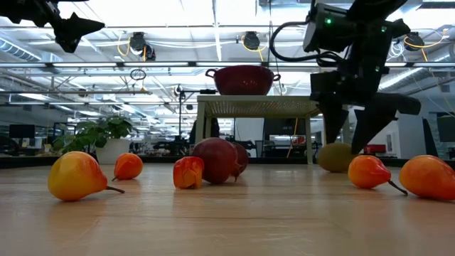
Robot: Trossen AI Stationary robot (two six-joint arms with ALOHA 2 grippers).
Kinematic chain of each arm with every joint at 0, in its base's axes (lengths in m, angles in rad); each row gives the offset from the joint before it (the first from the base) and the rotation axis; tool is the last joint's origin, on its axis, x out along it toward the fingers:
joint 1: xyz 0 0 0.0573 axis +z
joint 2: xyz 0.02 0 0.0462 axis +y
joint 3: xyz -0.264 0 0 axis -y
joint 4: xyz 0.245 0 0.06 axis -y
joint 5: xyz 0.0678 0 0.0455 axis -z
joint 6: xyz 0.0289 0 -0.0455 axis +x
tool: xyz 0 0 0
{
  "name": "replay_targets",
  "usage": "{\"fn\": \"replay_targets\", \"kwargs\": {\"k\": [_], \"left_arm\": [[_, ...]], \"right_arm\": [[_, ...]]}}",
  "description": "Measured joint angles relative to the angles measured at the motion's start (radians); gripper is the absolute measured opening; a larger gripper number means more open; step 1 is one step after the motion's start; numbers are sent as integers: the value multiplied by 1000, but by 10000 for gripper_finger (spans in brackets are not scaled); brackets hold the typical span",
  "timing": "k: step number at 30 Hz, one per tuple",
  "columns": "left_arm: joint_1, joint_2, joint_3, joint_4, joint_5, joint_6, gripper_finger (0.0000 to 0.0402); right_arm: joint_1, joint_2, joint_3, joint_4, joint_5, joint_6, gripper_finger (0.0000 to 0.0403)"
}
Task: Pick & Place Fruit
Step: Put the kiwi into the strainer bowl
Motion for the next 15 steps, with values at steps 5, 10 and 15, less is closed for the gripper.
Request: {"fn": "replay_targets", "kwargs": {"k": [5,10,15], "left_arm": [[0,0,0,1,0,-1,273],[0,0,0,1,0,-1,273],[0,0,0,2,0,-2,273]], "right_arm": [[0,0,0,2,4,0,279],[-1,0,0,13,-64,2,279],[-15,0,-8,50,-73,7,279]]}}
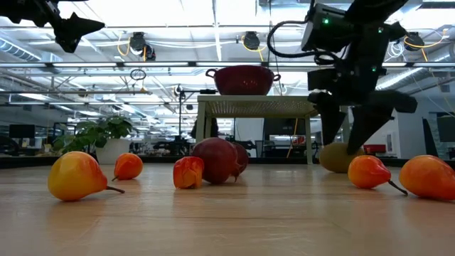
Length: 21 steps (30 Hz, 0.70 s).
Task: Pick & Place Fruit
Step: Put the kiwi into the strainer bowl
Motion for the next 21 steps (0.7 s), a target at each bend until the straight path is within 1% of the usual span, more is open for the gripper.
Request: {"fn": "replay_targets", "kwargs": {"k": [3,8,12,21], "left_arm": [[0,0,0,0,0,-11,273],[0,0,0,1,0,-35,273],[0,0,0,2,0,-42,273],[0,0,0,2,0,-43,273]], "right_arm": [[-12,0,-32,32,1,29,279],[-11,0,-83,94,1,27,279],[-9,0,-100,128,1,36,279],[-9,0,-138,128,-1,47,279]]}}
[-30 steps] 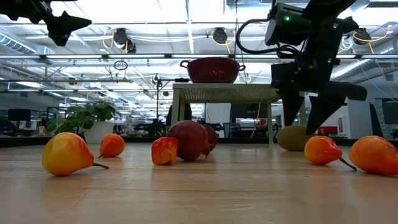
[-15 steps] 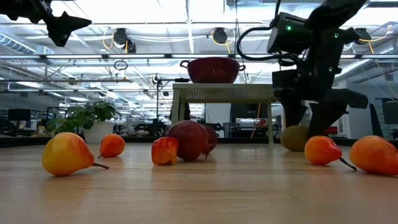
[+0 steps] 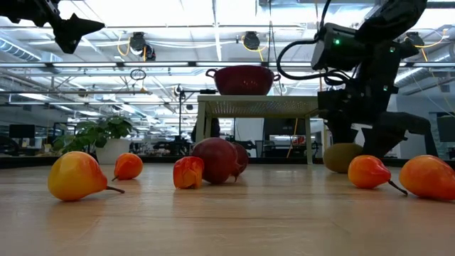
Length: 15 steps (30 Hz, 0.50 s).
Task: Pick & Place Fruit
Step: Put the kiwi into the strainer bowl
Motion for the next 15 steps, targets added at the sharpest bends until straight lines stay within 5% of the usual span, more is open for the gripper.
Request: {"fn": "replay_targets", "kwargs": {"k": [15], "left_arm": [[0,0,0,0,0,-1,273]], "right_arm": [[0,0,-1,42,0,2,254]]}}
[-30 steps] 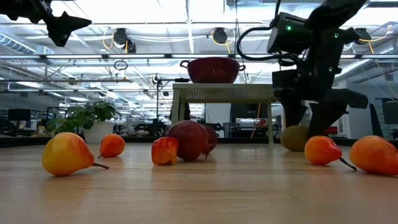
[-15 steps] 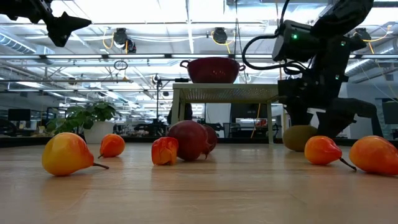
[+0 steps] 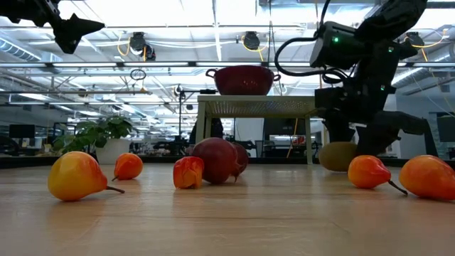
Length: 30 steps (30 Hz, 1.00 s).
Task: Pick & Place Fruit
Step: Put the kiwi into the strainer bowl
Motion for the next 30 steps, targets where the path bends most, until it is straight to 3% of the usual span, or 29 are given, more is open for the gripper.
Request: {"fn": "replay_targets", "kwargs": {"k": [15,30], "left_arm": [[0,0,0,0,0,-2,273],[0,0,0,0,0,-1,273]], "right_arm": [[0,0,43,1,2,45,231],[0,0,267,-16,3,19,228]]}}
